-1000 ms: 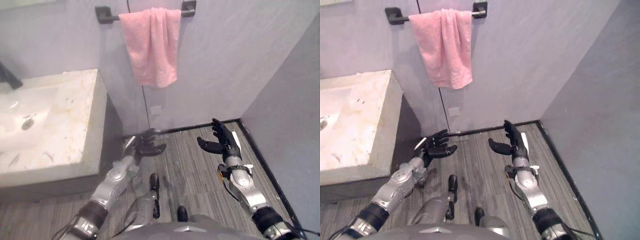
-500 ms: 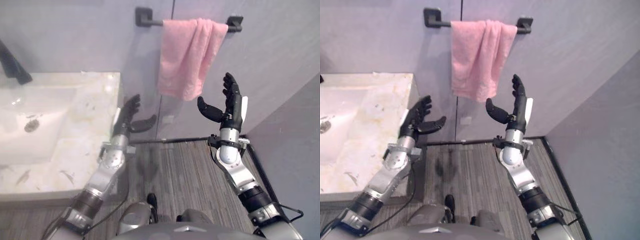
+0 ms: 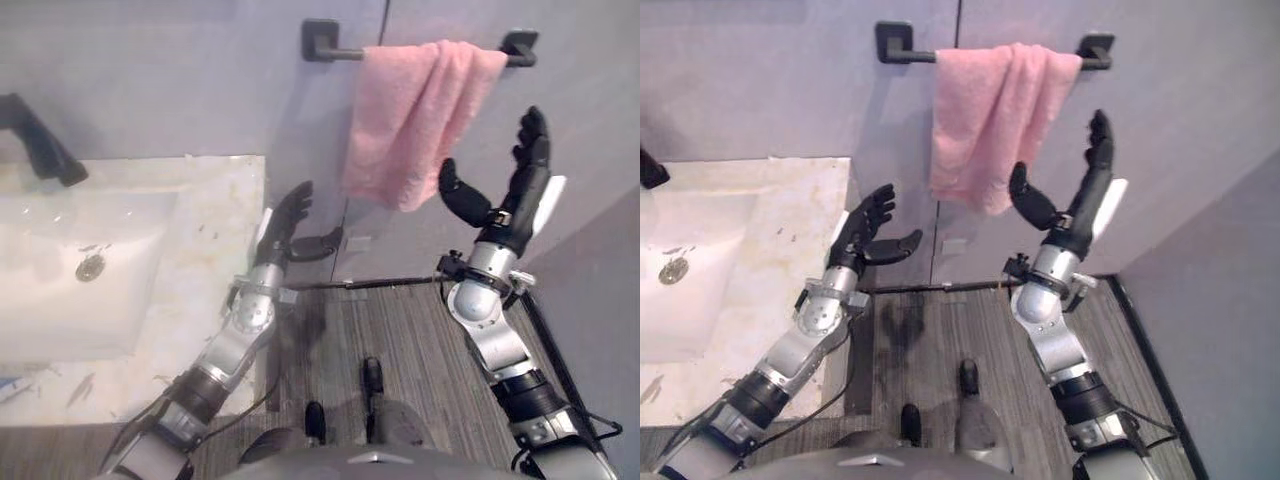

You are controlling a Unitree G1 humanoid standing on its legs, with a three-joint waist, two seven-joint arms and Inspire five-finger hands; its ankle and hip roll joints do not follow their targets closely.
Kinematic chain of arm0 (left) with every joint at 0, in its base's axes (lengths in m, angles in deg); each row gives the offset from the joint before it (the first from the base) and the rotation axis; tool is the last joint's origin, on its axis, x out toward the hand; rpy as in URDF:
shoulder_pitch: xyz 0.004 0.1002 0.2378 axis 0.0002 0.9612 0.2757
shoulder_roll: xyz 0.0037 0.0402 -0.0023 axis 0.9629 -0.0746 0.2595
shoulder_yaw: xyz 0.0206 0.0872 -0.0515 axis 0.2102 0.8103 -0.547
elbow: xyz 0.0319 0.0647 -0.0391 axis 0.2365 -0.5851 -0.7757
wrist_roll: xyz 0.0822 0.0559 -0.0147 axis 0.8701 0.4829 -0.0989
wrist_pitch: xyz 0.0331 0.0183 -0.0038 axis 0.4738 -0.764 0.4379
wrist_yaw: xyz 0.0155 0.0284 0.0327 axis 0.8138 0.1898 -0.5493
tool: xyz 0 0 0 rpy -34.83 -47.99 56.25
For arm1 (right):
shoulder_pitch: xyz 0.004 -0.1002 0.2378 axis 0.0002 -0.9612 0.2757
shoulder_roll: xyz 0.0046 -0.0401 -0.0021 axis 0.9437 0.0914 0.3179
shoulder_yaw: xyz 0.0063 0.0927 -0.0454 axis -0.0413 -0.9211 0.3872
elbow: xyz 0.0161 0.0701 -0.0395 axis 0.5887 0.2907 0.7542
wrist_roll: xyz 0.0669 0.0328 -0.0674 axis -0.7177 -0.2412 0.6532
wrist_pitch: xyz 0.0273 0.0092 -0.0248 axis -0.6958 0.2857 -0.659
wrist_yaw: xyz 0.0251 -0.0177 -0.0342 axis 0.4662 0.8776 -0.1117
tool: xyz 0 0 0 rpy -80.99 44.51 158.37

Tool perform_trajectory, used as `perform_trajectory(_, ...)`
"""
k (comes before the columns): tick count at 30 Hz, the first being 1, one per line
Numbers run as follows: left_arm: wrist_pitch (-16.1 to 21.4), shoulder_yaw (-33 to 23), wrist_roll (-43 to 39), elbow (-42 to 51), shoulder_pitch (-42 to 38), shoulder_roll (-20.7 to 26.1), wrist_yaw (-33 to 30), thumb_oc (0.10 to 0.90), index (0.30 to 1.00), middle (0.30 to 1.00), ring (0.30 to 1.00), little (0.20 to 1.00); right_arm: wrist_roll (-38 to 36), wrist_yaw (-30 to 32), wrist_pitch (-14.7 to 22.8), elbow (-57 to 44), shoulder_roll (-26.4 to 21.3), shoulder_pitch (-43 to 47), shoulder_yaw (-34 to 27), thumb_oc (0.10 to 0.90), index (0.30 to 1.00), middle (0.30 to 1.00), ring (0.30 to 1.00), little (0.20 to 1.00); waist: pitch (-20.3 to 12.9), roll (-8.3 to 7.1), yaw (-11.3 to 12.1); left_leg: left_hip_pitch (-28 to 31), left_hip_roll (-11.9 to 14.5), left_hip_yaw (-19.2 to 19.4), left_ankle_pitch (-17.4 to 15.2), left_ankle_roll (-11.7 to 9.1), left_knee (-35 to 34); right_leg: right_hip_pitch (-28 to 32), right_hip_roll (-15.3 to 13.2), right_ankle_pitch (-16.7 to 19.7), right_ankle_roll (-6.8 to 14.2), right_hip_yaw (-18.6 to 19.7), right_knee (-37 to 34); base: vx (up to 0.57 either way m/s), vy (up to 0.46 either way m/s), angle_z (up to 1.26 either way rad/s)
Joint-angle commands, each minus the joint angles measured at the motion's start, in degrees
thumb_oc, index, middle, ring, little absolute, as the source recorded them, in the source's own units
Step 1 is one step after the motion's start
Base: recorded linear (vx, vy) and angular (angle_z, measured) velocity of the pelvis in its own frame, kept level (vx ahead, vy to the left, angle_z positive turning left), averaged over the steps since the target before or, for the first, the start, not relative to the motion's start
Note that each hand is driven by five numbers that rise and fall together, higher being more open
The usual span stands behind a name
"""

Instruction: Organize the bathroom.

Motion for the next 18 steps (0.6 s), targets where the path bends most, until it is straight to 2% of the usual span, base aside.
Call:
perform_trajectory(1, 3.8, -3.5, 1.5, 4.4, 1.9, 3.7, -2.6, 0.800, 0.900, 0.900, 0.900, 0.900, 3.0, 0.7, 1.2, -2.7, -2.0, 7.3, -2.6, 0.800, 0.900, 0.900, 0.900, 0.900, -5.2, -2.62, 2.5, 5.1, 4.0, 1.1, -5.7, -4.0, -2.7, -2.0, 1.0, 5.1, -0.8, 0.1, 1.4, 0.27, -0.231, 0.34)
perform_trajectory(5, 3.0, -4.2, 1.0, 5.0, 2.5, 3.8, -3.6, 0.800, 0.900, 0.900, 0.900, 0.900, 3.1, 1.3, 0.0, -4.8, -2.3, 5.7, -1.2, 0.800, 0.900, 0.900, 0.900, 0.900, -6.7, -2.34, 2.1, 7.6, 4.8, 1.3, -7.3, -5.1, -1.9, -0.1, 2.4, 2.9, -1.7, 0.1, 0.9, 0.20, -0.172, 0.11)
perform_trajectory(8, 3.4, -4.6, 0.5, 5.1, 2.9, 3.6, -3.4, 0.800, 0.900, 0.900, 0.900, 0.900, 4.0, 4.2, 0.8, -4.3, -2.3, 4.1, -0.8, 0.800, 0.900, 0.900, 0.900, 0.900, -7.4, -2.11, 2.0, 7.7, 5.0, 1.0, -6.5, -5.9, 0.4, 0.9, 3.1, 2.0, -2.5, -0.1, 0.4, 0.15, -0.174, 0.05)
perform_trajectory(12, 2.9, -4.7, 0.8, 6.4, 3.7, 4.1, -3.7, 0.800, 0.900, 0.900, 0.900, 0.900, 4.2, 6.0, 1.8, -5.4, -2.6, 2.7, -1.9, 0.800, 0.900, 0.900, 0.900, 0.900, -7.6, -1.36, 1.8, 6.7, 5.4, -0.4, -3.3, -7.1, 4.0, 1.4, 4.6, 0.7, -4.0, -0.2, 0.7, 0.08, -0.129, 0.03)
perform_trajectory(16, 3.1, -4.7, 1.0, 6.5, 3.7, 4.0, -3.3, 0.800, 0.900, 0.900, 0.900, 0.900, 5.0, 6.1, 1.1, -6.2, -2.2, 2.3, -1.3, 0.800, 0.900, 0.900, 0.900, 0.900, -7.8, -0.87, 1.7, 6.2, 5.5, -1.3, -1.1, -8.0, 6.2, 1.8, 5.5, -0.3, -5.0, -0.5, 0.7, 0.05, -0.096, 0.03)
perform_trajectory(18, 3.3, -4.7, 1.1, 6.5, 3.9, 3.8, -3.0, 0.800, 0.900, 0.900, 0.900, 0.900, 3.6, 5.7, 1.8, -5.7, -1.7, 1.7, -0.9, 0.800, 0.900, 0.900, 0.900, 0.900, -7.9, -0.63, 1.9, 5.8, 5.5, -2.0, 0.5, -8.5, 7.6, 2.2, 5.8, -0.9, -5.4, -0.6, 0.7, 0.05, -0.088, 0.10)
